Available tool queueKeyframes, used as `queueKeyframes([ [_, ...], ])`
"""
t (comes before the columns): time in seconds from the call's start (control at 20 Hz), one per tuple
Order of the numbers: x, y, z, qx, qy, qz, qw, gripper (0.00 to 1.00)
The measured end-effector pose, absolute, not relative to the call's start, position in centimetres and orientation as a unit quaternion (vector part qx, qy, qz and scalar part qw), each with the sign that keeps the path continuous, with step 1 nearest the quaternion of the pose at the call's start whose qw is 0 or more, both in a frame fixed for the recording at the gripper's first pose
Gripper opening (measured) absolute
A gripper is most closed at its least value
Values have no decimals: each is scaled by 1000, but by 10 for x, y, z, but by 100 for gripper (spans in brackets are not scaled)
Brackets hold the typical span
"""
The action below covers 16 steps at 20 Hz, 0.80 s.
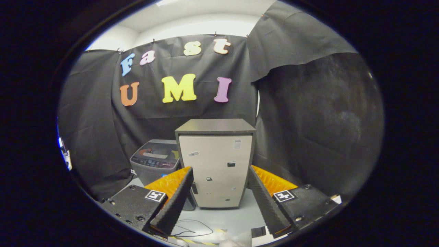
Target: Put the clothes into the washing machine and then close the washing machine lid.
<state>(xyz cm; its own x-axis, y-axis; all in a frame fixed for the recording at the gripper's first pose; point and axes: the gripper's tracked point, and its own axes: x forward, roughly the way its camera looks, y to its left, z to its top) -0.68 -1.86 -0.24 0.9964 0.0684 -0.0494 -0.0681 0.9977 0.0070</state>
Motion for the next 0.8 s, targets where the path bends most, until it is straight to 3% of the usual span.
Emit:
queueKeyframes([
  [0.8,-40,-36,-15,-11,8,38,999,99],
])
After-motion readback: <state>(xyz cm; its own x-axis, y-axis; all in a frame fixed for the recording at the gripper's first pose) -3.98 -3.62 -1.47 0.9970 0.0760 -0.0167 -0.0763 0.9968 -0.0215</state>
